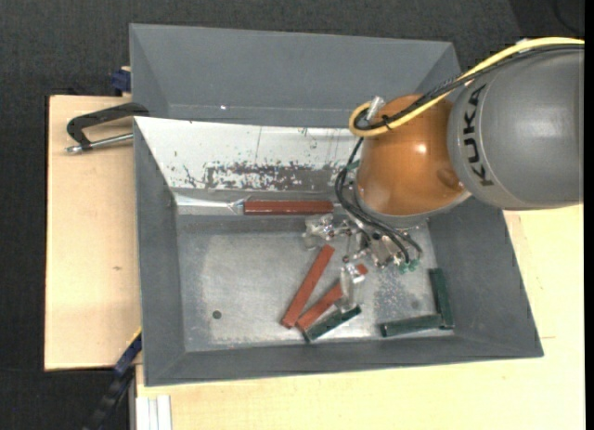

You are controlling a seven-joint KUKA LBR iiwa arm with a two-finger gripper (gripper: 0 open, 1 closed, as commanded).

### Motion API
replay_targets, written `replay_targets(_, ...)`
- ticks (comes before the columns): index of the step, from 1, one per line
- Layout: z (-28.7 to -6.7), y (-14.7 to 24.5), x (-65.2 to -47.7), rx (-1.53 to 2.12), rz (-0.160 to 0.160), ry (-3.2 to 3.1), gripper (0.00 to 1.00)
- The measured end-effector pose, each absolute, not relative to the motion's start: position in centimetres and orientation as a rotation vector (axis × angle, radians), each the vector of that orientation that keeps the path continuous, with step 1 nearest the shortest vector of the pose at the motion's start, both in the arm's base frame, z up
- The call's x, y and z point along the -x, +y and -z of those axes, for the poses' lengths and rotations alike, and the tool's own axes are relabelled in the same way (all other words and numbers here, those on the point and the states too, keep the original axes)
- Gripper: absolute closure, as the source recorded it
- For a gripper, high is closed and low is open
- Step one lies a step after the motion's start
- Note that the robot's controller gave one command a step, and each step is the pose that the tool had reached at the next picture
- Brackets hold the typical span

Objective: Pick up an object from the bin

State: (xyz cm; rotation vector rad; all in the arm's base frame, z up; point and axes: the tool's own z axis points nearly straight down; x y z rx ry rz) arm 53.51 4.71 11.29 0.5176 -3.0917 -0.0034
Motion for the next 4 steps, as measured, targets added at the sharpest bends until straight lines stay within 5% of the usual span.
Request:
replay_targets(1, -7.63, 6.88, -49.97, -1.021, -0.007, -2.985, 1.00)
replay_targets(2, -7.18, 6.99, -49.60, -1.019, 0.000, -2.976, 0.00)
replay_targets(3, -7.55, 7.13, -49.87, -1.022, 0.000, -2.985, 1.00)
replay_targets(4, -7.18, 7.02, -49.60, -1.019, 0.001, -2.978, 0.00)
